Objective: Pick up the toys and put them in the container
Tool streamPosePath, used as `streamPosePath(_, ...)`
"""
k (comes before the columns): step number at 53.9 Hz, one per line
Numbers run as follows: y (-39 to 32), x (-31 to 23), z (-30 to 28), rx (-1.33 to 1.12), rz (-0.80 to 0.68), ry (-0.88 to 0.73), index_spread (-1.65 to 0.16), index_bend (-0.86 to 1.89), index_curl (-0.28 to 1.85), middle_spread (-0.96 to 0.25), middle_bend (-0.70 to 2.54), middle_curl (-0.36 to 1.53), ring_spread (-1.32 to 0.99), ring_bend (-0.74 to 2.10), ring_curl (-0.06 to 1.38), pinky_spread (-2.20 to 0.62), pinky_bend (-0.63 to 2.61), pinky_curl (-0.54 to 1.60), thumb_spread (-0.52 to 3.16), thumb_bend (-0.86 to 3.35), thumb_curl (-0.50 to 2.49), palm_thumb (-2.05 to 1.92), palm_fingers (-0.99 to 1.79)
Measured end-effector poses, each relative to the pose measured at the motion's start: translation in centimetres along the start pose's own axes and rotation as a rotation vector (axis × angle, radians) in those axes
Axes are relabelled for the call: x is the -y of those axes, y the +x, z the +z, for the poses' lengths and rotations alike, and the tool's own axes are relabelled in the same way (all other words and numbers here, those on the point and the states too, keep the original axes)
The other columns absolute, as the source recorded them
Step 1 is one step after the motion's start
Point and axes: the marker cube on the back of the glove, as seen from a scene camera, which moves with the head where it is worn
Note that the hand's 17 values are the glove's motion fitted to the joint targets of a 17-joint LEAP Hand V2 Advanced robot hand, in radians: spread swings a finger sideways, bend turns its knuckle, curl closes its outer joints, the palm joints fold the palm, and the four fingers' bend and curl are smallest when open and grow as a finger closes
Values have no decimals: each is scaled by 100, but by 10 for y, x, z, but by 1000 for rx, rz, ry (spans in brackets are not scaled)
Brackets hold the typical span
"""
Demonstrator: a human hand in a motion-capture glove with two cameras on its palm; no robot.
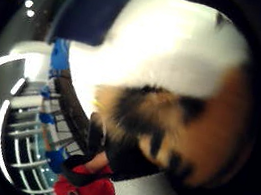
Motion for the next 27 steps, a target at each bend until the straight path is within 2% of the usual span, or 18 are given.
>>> streamPosePath(14, 4, 2, 4, -35, 2, -58, -38, 19, 32, -6, 14, 21, 2, 30, 16, 8, 116, 42, 102, -3, 19, -2, 1)
streamPosePath(27, 8, -2, 4, -93, 6, -90, -41, 35, 39, -10, 30, 27, 1, 31, 17, 3, 97, 35, 112, -1, 25, 3, 28)
